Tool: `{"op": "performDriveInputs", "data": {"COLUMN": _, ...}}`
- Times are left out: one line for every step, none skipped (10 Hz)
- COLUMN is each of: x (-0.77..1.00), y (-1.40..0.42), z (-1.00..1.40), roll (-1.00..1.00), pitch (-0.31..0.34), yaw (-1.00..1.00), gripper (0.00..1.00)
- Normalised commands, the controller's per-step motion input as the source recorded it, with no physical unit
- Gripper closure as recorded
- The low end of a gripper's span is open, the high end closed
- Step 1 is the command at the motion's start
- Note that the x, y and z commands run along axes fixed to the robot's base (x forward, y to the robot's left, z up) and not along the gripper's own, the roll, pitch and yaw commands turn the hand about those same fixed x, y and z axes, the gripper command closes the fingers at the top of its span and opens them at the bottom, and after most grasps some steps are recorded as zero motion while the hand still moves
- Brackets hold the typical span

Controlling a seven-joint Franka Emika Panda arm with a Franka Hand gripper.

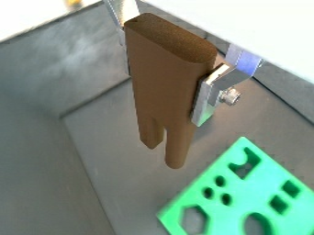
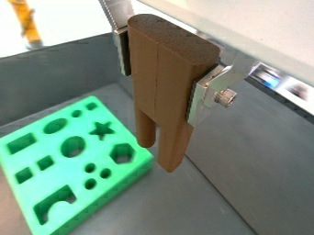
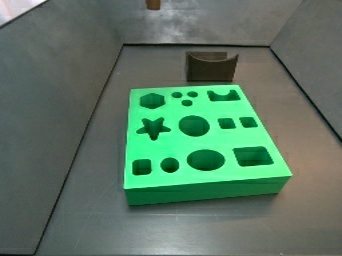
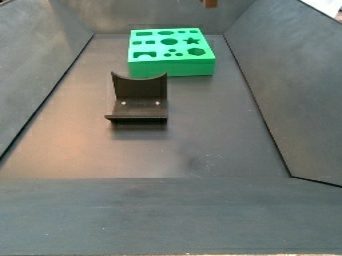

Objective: Pick up the square-circle object. Move up. Rotate the square-circle object. Place the square-circle object on the fixture. Regrasp the square-circle object. Move to above the board. Insert the square-circle object.
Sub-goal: Move to above the board.

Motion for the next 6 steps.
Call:
{"op": "performDriveInputs", "data": {"x": 0.08, "y": -1.0, "z": 0.1, "roll": 0.06, "pitch": -0.025, "yaw": 1.0, "gripper": 1.0}}
{"op": "performDriveInputs", "data": {"x": 0.09, "y": -1.0, "z": 0.1, "roll": 0.06, "pitch": -0.02, "yaw": 1.0, "gripper": 1.0}}
{"op": "performDriveInputs", "data": {"x": 0.1, "y": -1.0, "z": 0.09, "roll": 0.06, "pitch": -0.018, "yaw": 1.0, "gripper": 1.0}}
{"op": "performDriveInputs", "data": {"x": 0.12, "y": -1.0, "z": 0.09, "roll": 0.07, "pitch": -0.01, "yaw": 1.0, "gripper": 1.0}}
{"op": "performDriveInputs", "data": {"x": 0.14, "y": -1.0, "z": 0.09, "roll": 0.07, "pitch": -0.005, "yaw": 1.0, "gripper": 1.0}}
{"op": "performDriveInputs", "data": {"x": 0.13, "y": -0.66, "z": 0.05, "roll": 0.08, "pitch": 0.001, "yaw": 1.0, "gripper": 1.0}}
